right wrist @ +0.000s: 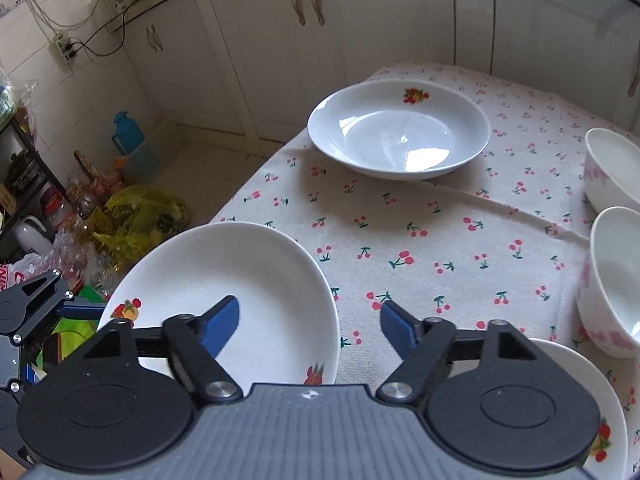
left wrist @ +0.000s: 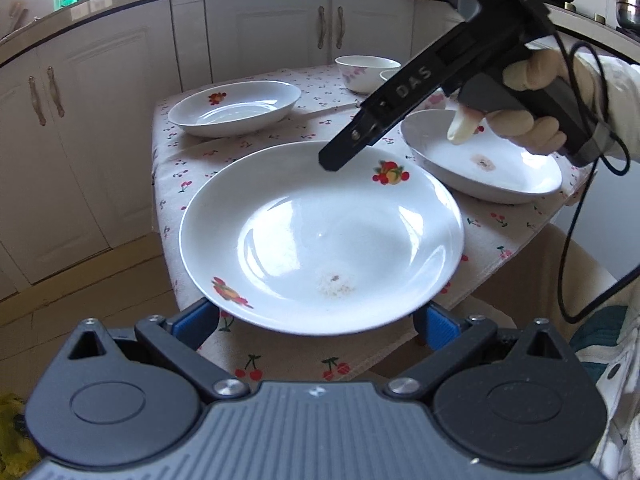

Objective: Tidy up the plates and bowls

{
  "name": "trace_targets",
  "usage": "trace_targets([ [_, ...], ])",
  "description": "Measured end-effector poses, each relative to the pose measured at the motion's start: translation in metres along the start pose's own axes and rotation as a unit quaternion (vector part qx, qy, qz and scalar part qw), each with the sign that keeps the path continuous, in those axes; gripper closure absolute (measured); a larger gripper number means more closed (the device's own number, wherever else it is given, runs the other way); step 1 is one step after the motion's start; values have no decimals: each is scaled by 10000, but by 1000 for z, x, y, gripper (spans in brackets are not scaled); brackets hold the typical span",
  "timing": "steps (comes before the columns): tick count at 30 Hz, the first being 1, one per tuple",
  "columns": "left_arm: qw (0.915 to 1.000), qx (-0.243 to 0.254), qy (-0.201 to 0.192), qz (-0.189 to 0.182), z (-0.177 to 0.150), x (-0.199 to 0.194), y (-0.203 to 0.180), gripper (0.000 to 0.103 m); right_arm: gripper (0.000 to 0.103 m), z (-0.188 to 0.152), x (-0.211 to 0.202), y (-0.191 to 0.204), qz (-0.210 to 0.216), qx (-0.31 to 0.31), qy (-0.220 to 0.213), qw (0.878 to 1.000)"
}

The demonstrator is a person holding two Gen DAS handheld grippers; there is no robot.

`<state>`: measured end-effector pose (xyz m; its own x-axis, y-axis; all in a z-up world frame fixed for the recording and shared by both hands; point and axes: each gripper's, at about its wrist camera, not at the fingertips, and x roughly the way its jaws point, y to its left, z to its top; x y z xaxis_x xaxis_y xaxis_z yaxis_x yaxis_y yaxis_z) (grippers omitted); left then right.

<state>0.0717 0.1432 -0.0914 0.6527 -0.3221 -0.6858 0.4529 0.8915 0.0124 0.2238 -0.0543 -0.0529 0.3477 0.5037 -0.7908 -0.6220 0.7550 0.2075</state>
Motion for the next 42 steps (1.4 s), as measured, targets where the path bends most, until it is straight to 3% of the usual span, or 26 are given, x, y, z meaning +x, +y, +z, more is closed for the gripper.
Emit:
trace_targets([
  [6,9999,11,21,-121,1,4,3,1,39,3,10,0,127,-106,194,9997],
  [20,9997,83,98,-199,3,9,5,1,44,6,24,-4,649,-89,343,9973],
  [32,9993,29,253,-266,9,14,9,1,43,8,20,-2,634,-123,298,9975],
  [42,9995,152,102,-243,26,23,19,1,43,21,22,-11,478,-132,146,9987],
])
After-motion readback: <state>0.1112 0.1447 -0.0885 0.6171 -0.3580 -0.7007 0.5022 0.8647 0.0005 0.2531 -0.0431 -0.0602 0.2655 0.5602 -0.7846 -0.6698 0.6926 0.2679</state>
